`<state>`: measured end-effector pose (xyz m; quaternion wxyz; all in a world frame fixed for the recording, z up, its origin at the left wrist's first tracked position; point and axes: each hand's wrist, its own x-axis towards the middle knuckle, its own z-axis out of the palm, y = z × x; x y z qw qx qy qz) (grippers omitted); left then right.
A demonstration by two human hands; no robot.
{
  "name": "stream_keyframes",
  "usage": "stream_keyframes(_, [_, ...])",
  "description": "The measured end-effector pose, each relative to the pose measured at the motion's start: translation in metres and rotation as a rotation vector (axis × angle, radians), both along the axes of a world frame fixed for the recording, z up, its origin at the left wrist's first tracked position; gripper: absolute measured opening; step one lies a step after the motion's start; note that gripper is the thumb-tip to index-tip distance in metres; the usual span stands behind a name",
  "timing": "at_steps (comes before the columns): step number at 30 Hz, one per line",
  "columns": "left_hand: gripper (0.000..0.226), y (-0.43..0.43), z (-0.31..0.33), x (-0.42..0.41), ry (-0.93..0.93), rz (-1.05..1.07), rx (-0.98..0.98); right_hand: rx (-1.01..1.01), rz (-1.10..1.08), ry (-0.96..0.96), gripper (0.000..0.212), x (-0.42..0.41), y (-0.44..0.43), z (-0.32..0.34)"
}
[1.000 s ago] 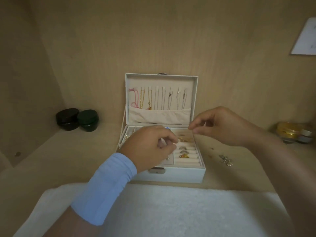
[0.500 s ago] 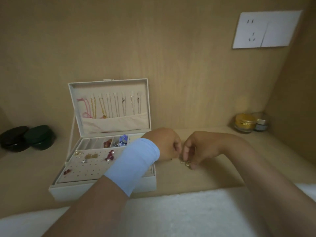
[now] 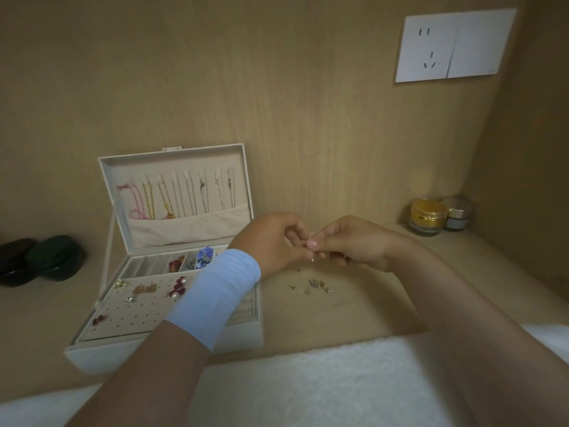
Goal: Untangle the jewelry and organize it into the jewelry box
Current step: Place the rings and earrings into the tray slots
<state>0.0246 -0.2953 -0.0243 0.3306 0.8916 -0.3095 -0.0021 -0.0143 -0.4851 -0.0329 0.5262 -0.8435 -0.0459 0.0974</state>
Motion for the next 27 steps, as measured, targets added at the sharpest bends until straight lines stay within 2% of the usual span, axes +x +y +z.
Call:
stream_keyframes(3, [0.011,0.004,0.004,0.005,-0.024,0.02,-0.052,0.056,-0.078,0.011,0.03,0.006,0.006,-0.006])
stream_keyframes(6, [0.009,0.008,0.004,0.01,-0.044,0.05,-0.024,0.123,-0.124,0.031,0.037,0.012,0.012,-0.012])
stream_keyframes(8, [0.009,0.011,0.005,0.011,-0.047,0.079,-0.027,0.091,-0.143,0.012,0.036,0.013,0.017,-0.016])
stream_keyframes(11, [0.01,0.016,0.008,0.01,-0.019,0.11,-0.029,-0.124,-0.139,-0.142,0.018,0.018,0.021,-0.03])
stream_keyframes(14, [0.011,0.021,0.011,0.009,-0.001,0.112,-0.03,-0.423,-0.13,-0.174,0.004,0.025,0.022,-0.043])
stream_keyframes(19, [0.019,0.035,0.016,0.006,0.024,0.099,-0.094,-0.574,-0.137,-0.205,0.003,0.027,0.029,-0.044])
stream_keyframes(22, [0.016,0.046,0.019,0.0,0.048,0.102,-0.122,-0.652,-0.121,-0.235,0.007,0.025,0.032,-0.043])
stream_keyframes(24, [0.01,0.053,0.018,-0.004,0.047,0.098,-0.111,-0.629,-0.149,-0.285,0.011,0.023,0.034,-0.038])
stream_keyframes(27, [0.007,0.069,0.017,-0.01,0.064,0.112,-0.132,-0.485,-0.172,-0.434,0.01,0.017,0.046,-0.02])
